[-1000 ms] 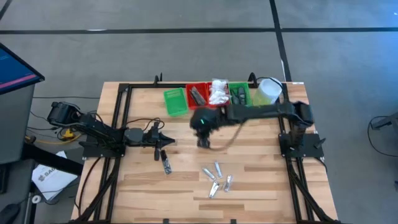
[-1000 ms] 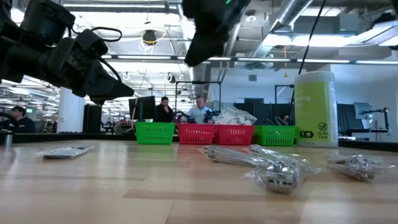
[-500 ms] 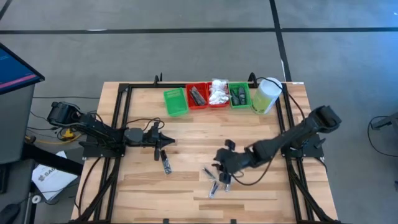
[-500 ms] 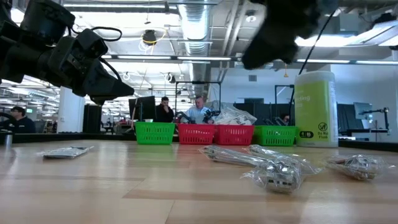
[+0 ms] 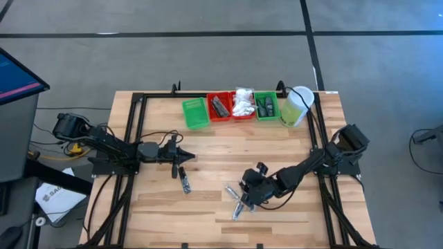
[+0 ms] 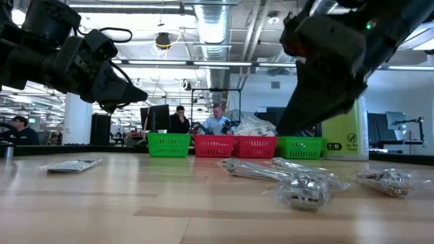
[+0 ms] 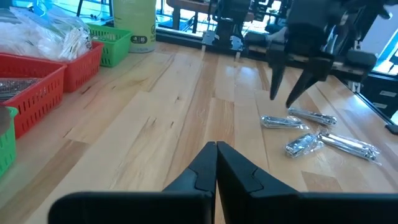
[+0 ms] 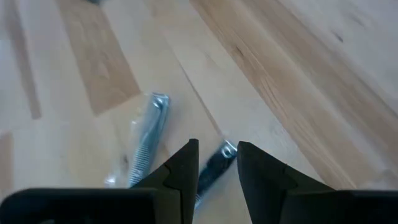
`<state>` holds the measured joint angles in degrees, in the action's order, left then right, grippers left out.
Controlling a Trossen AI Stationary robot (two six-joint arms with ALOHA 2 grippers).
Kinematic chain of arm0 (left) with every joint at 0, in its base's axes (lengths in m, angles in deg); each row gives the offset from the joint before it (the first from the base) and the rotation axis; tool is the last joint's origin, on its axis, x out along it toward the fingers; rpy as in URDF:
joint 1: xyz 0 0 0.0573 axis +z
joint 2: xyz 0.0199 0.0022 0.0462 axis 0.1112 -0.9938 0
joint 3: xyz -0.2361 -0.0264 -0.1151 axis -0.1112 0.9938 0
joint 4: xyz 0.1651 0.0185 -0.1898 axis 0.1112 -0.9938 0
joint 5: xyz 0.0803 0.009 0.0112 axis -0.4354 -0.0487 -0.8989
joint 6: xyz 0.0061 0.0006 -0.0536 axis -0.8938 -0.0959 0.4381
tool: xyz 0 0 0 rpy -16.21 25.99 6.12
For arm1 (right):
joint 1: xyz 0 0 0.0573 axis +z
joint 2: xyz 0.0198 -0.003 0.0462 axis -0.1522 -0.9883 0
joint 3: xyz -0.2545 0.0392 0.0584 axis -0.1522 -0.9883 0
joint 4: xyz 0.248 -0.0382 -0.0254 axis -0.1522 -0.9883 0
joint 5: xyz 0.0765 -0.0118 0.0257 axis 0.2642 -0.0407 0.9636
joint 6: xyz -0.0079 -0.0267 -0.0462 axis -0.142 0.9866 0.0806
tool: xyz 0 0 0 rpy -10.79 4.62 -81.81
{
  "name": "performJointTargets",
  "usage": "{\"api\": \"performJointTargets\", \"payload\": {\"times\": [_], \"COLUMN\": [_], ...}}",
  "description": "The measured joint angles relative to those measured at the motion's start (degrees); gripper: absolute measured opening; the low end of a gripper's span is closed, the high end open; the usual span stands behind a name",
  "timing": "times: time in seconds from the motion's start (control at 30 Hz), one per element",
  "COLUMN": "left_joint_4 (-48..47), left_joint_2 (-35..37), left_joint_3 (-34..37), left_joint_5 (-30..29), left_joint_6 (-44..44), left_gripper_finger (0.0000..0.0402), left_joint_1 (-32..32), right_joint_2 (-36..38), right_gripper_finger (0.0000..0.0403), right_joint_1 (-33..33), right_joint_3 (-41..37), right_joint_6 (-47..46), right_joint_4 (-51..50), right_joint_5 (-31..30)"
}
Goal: Pick & Place Travel size toiletries
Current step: Put the silver nail cutter into the left green bin
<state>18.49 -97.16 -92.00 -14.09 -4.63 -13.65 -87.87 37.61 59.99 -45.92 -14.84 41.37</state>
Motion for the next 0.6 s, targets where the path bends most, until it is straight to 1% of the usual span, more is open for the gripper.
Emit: {"api": "performJointTargets", "payload": {"times": [0.23,0.53,0.6], "left_joint_4": [0.3,0.3,0.3], "left_joint_2": [0.0,0.0,0.0], "left_joint_3": [0.0,0.0,0.0], "left_joint_5": [-0.1,-0.1,-0.1], "left_joint_6": [0.0,0.0,0.0], "left_gripper_finger": [0.0002,0.0002,0.0002], "left_joint_1": [0.0,0.0,0.0], "right_joint_2": [0.0,0.0,-1.7], "right_gripper_finger": [0.0114,0.0165,0.0175], "right_joint_1": [-1.7,-2.4,-2.4], "right_joint_3": [0.0,0.0,0.1], "right_joint_6": [-3.6,-6.2,-6.5], "right_joint_4": [0.1,-0.7,0.6], "right_joint_5": [2.7,2.9,3.0]}}
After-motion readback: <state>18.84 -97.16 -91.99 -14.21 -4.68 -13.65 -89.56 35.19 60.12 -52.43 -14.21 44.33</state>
